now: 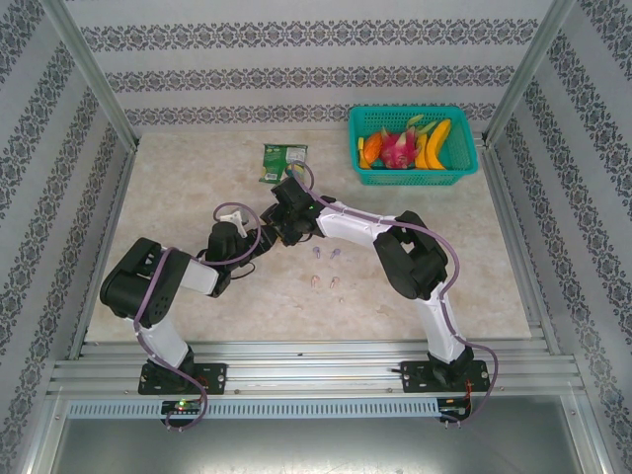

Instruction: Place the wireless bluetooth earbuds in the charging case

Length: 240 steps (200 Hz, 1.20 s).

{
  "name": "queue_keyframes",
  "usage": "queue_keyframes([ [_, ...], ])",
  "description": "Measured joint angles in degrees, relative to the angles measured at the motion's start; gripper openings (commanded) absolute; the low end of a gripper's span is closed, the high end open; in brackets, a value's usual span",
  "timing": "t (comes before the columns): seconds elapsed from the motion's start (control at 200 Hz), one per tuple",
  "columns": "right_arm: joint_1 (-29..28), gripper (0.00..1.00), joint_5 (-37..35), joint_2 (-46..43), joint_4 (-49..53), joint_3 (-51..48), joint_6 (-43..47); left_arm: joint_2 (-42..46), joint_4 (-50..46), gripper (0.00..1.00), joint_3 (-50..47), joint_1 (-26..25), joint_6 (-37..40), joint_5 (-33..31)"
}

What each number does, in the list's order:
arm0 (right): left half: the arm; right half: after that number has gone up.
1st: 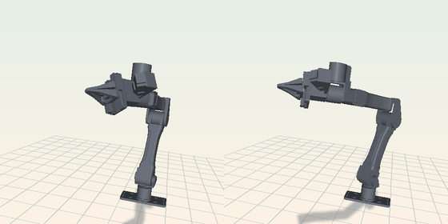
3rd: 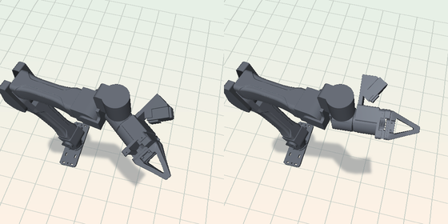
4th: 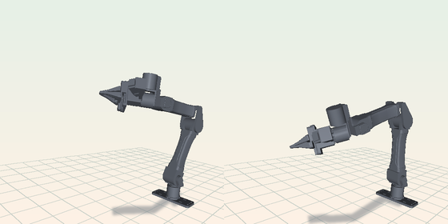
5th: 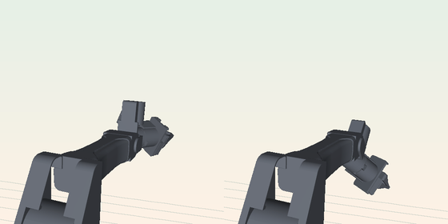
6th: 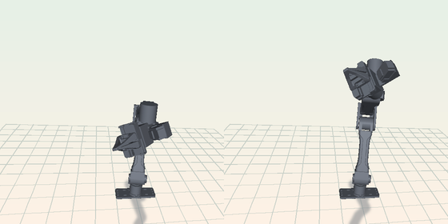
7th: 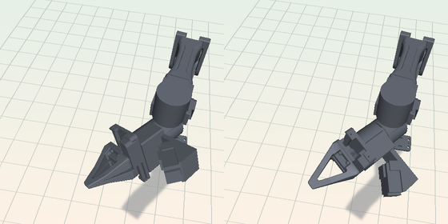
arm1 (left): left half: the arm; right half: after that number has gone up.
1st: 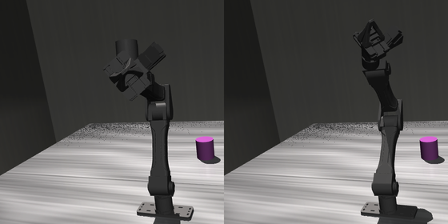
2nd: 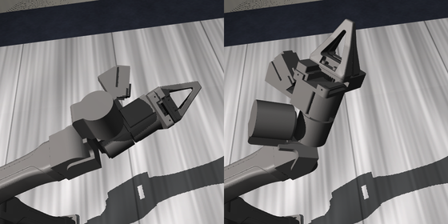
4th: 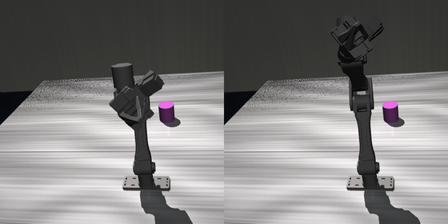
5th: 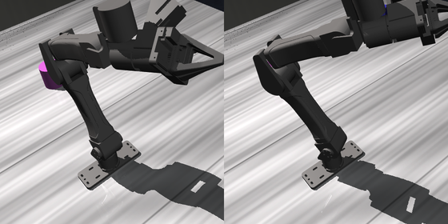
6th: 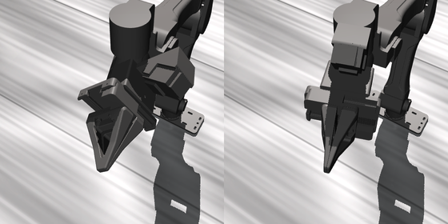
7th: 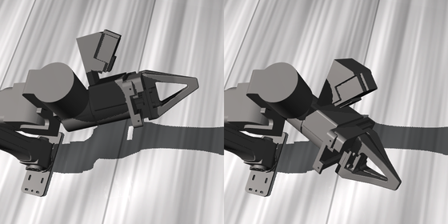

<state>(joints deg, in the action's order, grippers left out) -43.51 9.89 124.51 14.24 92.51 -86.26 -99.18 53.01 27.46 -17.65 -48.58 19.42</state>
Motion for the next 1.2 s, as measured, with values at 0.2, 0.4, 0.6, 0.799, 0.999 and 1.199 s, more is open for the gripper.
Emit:
queue_keyframes([
  [0.2, 0.17, 0.54, -0.13, -0.02, -0.55, -0.55, -0.46, -0.44, 0.17, 0.23, 0.35, -0.31, -0.17, 0.00],
  [0.4, 0.26, 0.56, -0.35, -0.02, -0.76, -0.55, -0.46, -0.48, 0.17, 0.14, 0.48, -0.31, -0.33, 0.00],
  [0.6, 0.28, 0.71, 0.11, -0.37, -0.79, -0.55, -0.48, -0.35, -0.09, 0.10, 0.48, -0.31, -0.31, -0.46],
  [0.799, 1.64, 0.77, 0.68, -3.02, -0.79, -0.55, 0.52, 1.68, -2.40, 0.09, 0.70, -0.31, -0.02, -0.63],
  [0.999, 6.16, 0.81, 0.92, -9.09, -1.46, -2.69, 6.45, 6.84, -11.08, 0.04, 2.91, -0.24, 3.37, 1.55],
  [1.199, 10.95, 0.79, 5.70, -18.86, -11.32, -16.87, 19.71, 14.19, -22.95, 0.03, 8.28, 1.16, 9.99, 8.00],
])
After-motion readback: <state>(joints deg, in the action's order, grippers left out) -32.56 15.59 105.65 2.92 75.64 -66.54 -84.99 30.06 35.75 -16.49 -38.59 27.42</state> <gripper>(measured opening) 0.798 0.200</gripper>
